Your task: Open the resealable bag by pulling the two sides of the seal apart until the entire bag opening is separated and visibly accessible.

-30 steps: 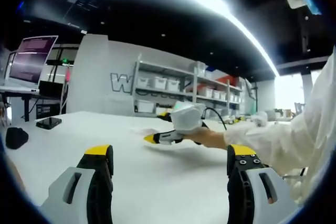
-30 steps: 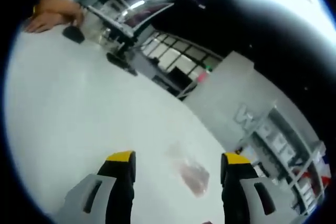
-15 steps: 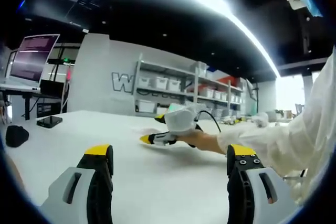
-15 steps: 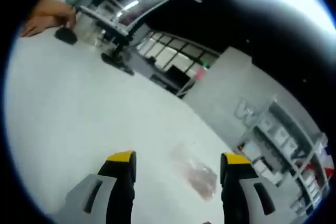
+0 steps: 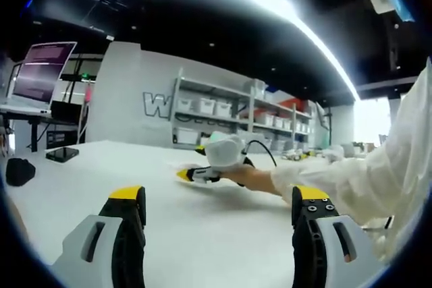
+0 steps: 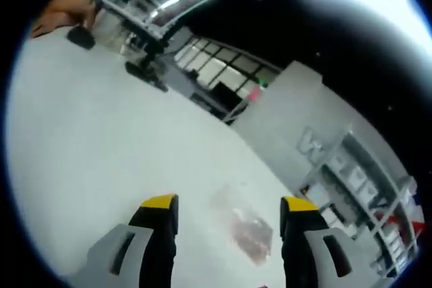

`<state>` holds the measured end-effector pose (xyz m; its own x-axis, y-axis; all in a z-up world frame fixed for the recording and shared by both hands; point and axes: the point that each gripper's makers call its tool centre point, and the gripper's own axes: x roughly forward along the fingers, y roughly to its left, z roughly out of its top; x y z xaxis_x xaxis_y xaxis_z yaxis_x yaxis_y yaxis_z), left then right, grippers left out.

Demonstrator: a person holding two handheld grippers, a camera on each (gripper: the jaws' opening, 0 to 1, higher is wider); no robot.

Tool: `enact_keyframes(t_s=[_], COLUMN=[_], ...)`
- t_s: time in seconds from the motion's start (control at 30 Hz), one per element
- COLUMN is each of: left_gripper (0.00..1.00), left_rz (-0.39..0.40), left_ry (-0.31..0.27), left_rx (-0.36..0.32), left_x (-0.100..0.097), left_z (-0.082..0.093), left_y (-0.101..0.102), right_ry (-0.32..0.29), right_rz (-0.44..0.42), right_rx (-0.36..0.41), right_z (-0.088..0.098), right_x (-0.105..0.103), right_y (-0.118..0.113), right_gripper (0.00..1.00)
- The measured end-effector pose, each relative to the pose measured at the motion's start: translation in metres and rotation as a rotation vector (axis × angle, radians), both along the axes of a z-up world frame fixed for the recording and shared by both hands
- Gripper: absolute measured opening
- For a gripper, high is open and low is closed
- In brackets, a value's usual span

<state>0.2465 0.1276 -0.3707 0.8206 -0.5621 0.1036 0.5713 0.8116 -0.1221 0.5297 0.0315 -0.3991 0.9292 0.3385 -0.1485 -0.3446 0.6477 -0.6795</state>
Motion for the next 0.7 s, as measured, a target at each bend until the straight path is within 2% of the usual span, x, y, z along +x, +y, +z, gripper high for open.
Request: enact_keyframes(t_s=[0.7], left_gripper=[0.87], left_rz=[0.009], left_ry=[0.001], left_rx=[-0.015], left_x=[0.0], left_z=[-0.002], left_y=[0.006], right_ry=[0.011], right_rz=[-0.024], right_rx=[-0.01], right_z=[-0.004], right_x=[0.016], right_y=[0.004], right_gripper=[0.57])
